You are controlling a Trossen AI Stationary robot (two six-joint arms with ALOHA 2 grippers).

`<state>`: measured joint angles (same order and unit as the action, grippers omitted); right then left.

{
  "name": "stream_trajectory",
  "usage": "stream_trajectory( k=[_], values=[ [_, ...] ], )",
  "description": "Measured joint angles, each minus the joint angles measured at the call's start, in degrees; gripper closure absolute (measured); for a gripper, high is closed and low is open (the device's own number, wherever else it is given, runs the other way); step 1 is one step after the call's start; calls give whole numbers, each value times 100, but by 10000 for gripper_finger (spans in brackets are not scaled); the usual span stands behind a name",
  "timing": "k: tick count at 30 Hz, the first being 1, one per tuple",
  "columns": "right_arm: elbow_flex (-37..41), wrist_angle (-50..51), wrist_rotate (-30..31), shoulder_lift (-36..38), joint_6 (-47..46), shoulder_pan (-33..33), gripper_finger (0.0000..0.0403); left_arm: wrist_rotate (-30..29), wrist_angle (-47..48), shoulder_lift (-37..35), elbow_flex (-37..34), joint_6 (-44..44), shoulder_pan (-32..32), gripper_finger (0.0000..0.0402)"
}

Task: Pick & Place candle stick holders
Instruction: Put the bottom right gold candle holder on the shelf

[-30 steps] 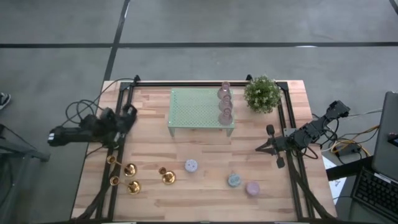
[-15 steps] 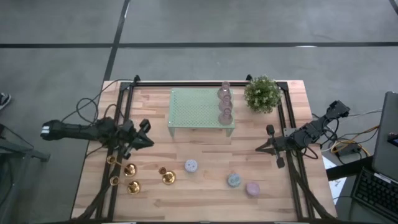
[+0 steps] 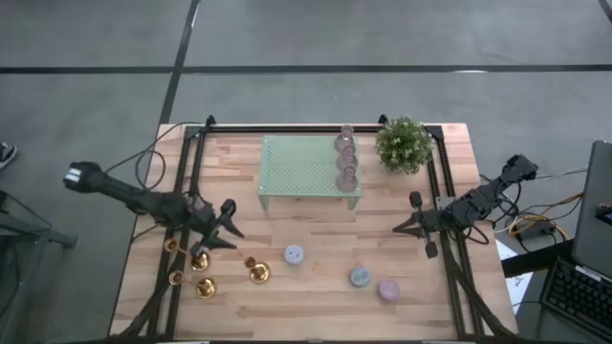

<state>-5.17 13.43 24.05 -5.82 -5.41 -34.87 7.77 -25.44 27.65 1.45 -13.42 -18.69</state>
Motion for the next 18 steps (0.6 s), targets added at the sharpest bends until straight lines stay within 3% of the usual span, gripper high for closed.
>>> stream_trajectory(
  k=[6,18],
  values=[
    [0,0,0,0,-15,2,394,-262,49,324,-90,-418,-445,230],
    [0,-3,0,0,-4,2,394,-1461,-551,1186,-25,-506,-1365,229]
  ],
)
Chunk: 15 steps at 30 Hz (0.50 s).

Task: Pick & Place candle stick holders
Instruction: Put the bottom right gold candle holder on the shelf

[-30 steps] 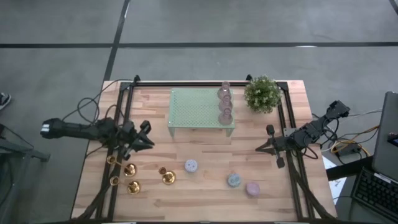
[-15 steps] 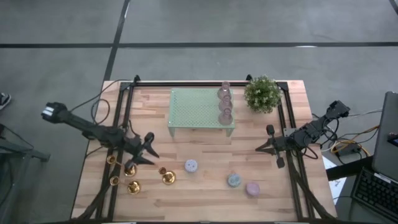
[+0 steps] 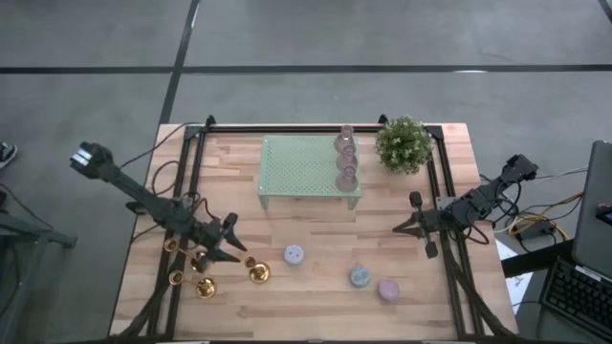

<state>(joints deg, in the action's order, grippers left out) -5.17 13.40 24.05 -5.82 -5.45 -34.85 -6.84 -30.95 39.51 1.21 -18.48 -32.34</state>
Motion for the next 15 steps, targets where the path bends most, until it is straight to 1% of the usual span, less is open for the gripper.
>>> stream_trajectory(
  k=[5,15],
  values=[
    [0,0,0,0,6,0,394,-59,-482,607,161,63,-184,230],
    [0,0,0,0,-5,-2,394,-62,-520,1800,834,188,-236,230]
  ],
)
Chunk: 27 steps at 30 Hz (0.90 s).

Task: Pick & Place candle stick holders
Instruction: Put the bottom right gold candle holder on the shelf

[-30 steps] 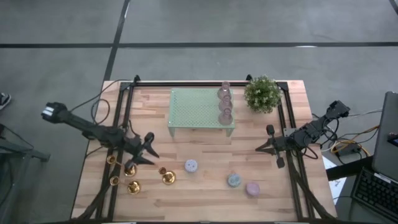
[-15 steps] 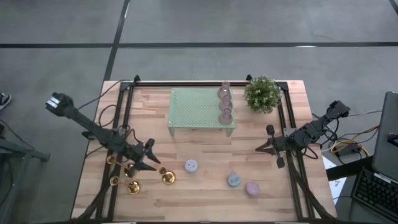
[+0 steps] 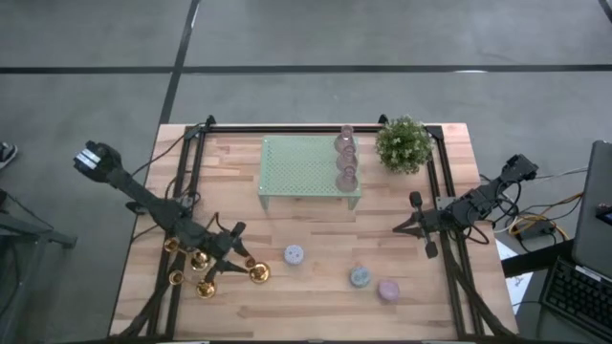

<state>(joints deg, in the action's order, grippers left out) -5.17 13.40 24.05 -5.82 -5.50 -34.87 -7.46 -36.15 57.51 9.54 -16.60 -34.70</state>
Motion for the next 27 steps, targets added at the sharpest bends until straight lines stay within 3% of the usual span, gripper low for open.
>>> stream_trajectory(
  k=[14,25,27],
  values=[
    [0,1,0,0,-5,2,394,2,-49,692,577,153,2,242],
    [0,1,0,1,4,2,394,-21,-51,722,594,298,9,376],
    [0,1,-1,2,8,0,394,-15,-28,710,592,343,1,384]
  ],
)
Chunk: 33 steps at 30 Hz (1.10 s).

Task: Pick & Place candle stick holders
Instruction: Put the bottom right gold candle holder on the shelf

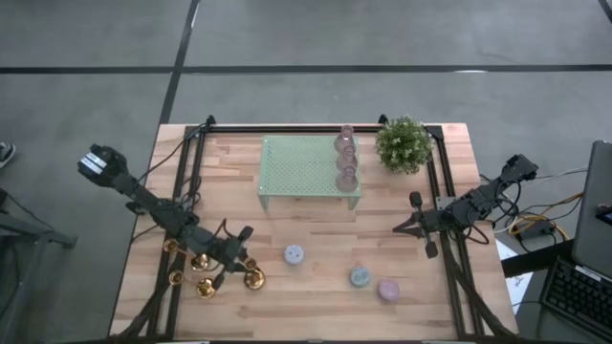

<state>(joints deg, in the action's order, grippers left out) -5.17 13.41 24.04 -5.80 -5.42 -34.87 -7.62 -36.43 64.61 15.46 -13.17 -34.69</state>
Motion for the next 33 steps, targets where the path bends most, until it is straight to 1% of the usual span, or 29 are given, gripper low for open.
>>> stream_trajectory(
  k=[6,10,12,14,17,21,25,27,30,33],
  values=[
    [0,-2,0,0,-11,0,394,-305,-176,-55,0,-50,8,372],
    [0,-2,1,0,-12,0,394,-394,-719,-154,-2,-182,8,383],
    [0,0,0,0,2,0,394,-478,-844,-255,11,-128,9,384],
    [0,0,-1,0,-4,1,394,-779,-872,-348,113,33,10,384],
    [0,-2,0,0,1,0,394,-1382,-905,-393,346,358,42,382],
    [0,1,0,0,1,1,394,-1903,-906,-337,800,793,201,371],
    [0,0,1,2,-8,1,394,-2096,-905,-239,1322,1304,583,382],
    [0,-1,-1,2,1,0,394,-2107,-819,-187,1583,1323,876,385],
    [0,0,1,0,-4,2,394,-2080,-317,-133,2027,1188,1403,384],
    [0,0,1,0,-11,0,394,-2039,266,-11,2534,1153,2024,373]
  ],
)
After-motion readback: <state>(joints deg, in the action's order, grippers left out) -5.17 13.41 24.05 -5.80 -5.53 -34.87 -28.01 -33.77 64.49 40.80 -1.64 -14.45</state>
